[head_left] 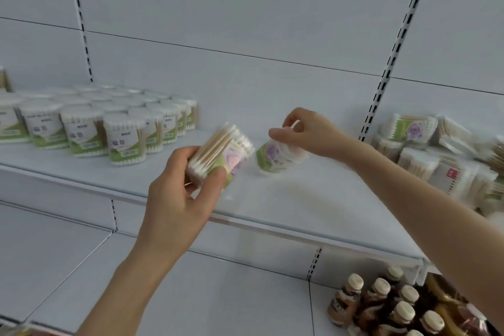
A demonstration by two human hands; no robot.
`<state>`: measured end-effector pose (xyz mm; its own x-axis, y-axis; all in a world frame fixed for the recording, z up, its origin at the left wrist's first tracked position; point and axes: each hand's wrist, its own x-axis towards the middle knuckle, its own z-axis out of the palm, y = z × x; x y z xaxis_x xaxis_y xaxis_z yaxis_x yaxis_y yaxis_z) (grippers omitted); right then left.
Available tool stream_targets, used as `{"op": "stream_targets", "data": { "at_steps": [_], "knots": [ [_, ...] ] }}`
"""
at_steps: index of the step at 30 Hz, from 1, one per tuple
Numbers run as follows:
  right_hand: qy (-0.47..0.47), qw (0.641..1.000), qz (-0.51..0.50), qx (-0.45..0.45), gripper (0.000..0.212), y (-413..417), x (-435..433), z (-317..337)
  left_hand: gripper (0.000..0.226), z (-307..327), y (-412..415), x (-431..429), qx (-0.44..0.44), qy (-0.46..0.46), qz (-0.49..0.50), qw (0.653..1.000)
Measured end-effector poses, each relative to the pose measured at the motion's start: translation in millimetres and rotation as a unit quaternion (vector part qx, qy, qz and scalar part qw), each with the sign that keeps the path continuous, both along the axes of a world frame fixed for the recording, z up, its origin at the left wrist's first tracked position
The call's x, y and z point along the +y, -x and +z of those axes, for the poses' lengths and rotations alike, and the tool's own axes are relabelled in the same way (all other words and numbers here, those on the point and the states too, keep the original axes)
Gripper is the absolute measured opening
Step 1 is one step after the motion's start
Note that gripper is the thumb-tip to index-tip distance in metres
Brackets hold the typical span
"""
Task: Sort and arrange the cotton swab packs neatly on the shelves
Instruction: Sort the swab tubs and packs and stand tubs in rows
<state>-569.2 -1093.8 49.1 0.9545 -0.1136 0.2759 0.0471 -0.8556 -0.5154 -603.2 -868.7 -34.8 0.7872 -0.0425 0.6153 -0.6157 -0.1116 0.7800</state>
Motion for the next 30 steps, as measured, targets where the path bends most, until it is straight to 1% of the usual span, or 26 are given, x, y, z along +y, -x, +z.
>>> {"op": "stream_targets", "data": {
  "at_steps": [2, 4, 8, 10, 11, 14, 16, 19, 22, 26, 30],
  "knots": [
    [0.02, 1.0, 0.001, -0.002, 0.03, -5.9, 19.1, 1.3, 0.025, -0.6, -6.1, 15.8, 0.006, 0.01, -0.012, 1.0],
    [0.047, 0.999, -0.001, 0.009, 0.033, -8.0, 32.5, 3.1, 0.033, -1.2, -12.9, 31.6, 0.01, 0.024, -0.03, 0.999],
    [0.094, 0.993, -0.028, 0.072, 0.06, -2.5, 45.1, 4.5, 0.039, -2.3, -27.3, 58.9, 0.031, 0.04, -0.068, 0.996],
    [0.097, 0.992, -0.044, 0.066, 0.065, 1.0, 49.9, 1.5, 0.037, -3.9, -32.7, 68.4, 0.038, 0.035, -0.086, 0.995],
    [0.083, 0.994, -0.059, 0.05, 0.065, 2.2, 52.9, -1.2, 0.036, -4.8, -34.8, 72.9, 0.041, 0.03, -0.095, 0.994],
    [0.023, 0.994, -0.106, -0.018, 0.062, 2.7, 63.6, -10.9, 0.039, -9.0, -40.9, 86.5, 0.046, 0.02, -0.117, 0.992],
    [0.007, 0.992, -0.112, -0.053, 0.056, -0.6, 71.6, -16.2, 0.042, -11.3, -43.2, 93.7, 0.048, 0.02, -0.13, 0.99],
    [0.018, 0.992, -0.104, -0.067, 0.05, -12.4, 81.7, -17.7, 0.041, -12.5, -44.2, 100.5, 0.058, 0.03, -0.155, 0.986],
    [0.01, 0.991, -0.1, -0.092, 0.045, -36.7, 86.3, -10.9, 0.03, -12.0, -44.1, 102.7, 0.068, 0.029, -0.176, 0.982],
    [-0.013, 0.991, -0.06, -0.121, 0.037, -85.9, 93.5, 0.9, 0.037, -9.7, -47.1, 103.9, 0.062, 0.027, -0.166, 0.984],
    [0.029, 0.994, -0.033, -0.099, 0.037, -134.6, 97.3, 1.5, 0.033, -4.8, -51.4, 100.4, 0.045, 0.005, -0.143, 0.989]
  ]
}}
